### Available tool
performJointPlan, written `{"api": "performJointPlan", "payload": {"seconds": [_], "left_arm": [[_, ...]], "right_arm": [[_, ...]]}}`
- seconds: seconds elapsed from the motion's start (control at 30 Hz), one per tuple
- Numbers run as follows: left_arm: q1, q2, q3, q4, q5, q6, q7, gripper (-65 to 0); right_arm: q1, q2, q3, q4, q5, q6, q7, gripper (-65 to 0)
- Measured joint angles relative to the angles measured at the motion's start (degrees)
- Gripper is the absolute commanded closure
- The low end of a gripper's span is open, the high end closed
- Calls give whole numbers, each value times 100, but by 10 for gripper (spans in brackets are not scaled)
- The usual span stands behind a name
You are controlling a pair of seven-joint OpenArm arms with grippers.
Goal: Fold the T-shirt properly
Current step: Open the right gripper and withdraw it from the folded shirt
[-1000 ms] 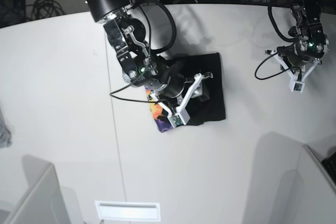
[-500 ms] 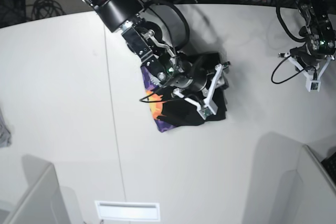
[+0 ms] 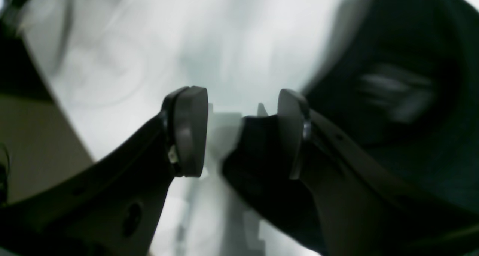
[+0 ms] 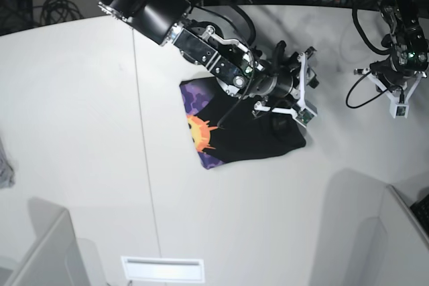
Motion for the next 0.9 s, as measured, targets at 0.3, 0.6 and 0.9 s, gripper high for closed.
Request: {"api": "performJointPlan", "payload": {"seconds": [0.3, 0.6, 0.9], "left_arm": [[22, 234, -17, 568, -1268, -17, 7, 0], [-81, 896, 15, 372, -2352, 44, 59, -258], [-623, 1534, 160, -39, -2374, 4, -2, -650]], "right_arm": [[-861, 1086, 2127, 1528, -96, -31, 328, -125], [-2275, 1773, 4190, 1812, -4, 4, 1296, 0], [-3069, 1751, 5211, 1825, 17, 42, 1375, 0]]}}
